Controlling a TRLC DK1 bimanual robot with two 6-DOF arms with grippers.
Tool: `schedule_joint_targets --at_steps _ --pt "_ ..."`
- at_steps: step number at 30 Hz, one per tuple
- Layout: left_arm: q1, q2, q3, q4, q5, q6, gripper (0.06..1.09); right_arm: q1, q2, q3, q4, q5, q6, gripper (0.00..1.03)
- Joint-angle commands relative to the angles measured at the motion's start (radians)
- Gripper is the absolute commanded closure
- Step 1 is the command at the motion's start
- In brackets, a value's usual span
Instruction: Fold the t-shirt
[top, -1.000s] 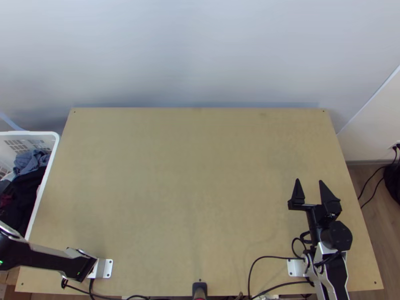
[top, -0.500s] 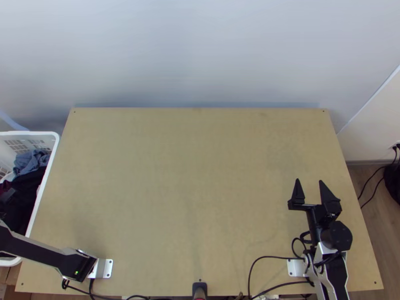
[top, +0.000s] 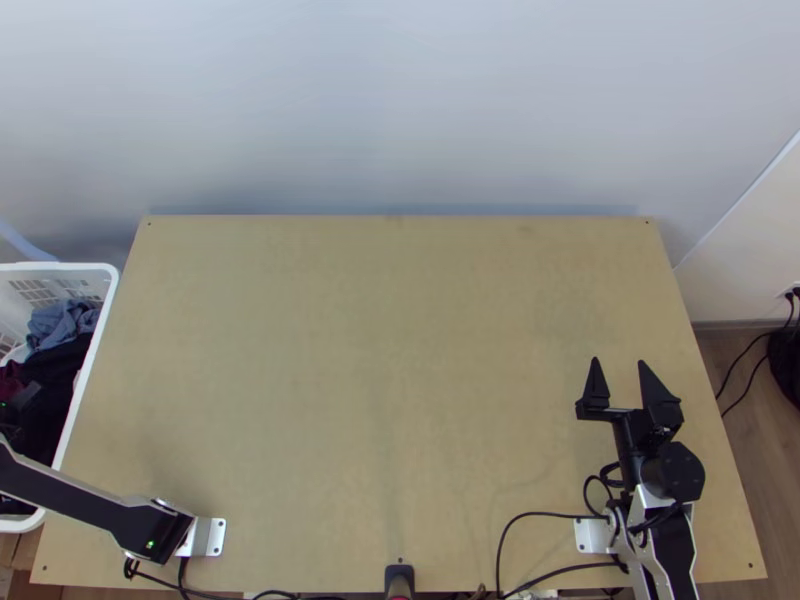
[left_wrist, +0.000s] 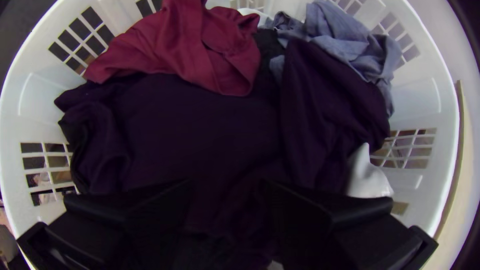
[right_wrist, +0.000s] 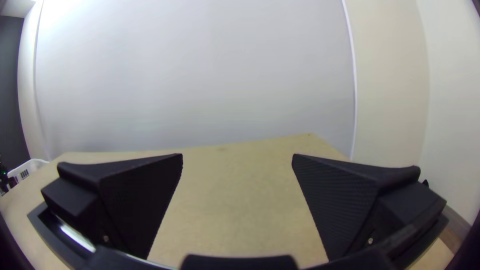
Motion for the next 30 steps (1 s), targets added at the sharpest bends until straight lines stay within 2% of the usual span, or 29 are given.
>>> schedule_joint_targets --at_steps 1,2,3,4,5,10,15,22,30 --pt "0.004 0.094 0.044 0.012 -0.010 0.042 0.42 -0.004 -0.006 -0.008 -0.016 0.002 0.013 0.04" --pt "0.006 0.107 0.051 0.013 -0.010 0.051 0.50 -0.004 -0.006 -0.008 -0.016 0.002 0.013 0.04" --pt "0.006 0.113 0.049 0.033 -0.010 0.056 0.65 -0.004 -0.006 -0.008 -0.016 0.002 0.013 0.04" --pt "0.007 0.116 0.043 0.068 -0.010 0.057 0.88 -0.004 -0.006 -0.008 -0.016 0.002 0.013 0.04" --pt "0.014 0.111 0.041 0.085 -0.009 0.057 1.06 -0.004 -0.006 -0.008 -0.016 0.002 0.013 0.04" --pt "0.030 0.029 0.035 0.042 0.005 0.056 1.05 -0.004 -0.006 -0.008 -0.016 0.002 0.013 0.04" --pt "0.034 -0.182 0.018 -0.034 0.060 0.045 1.05 -0.004 -0.006 -0.008 -0.016 0.002 0.013 0.04" --pt "0.023 -0.464 0.037 -0.041 0.062 -0.018 1.05 -0.004 -0.006 -0.008 -0.016 0.002 0.013 0.04" --pt "0.003 -0.663 0.123 -0.033 0.062 -0.115 1.05 -0.004 -0.006 -0.008 -0.016 0.002 0.013 0.04"
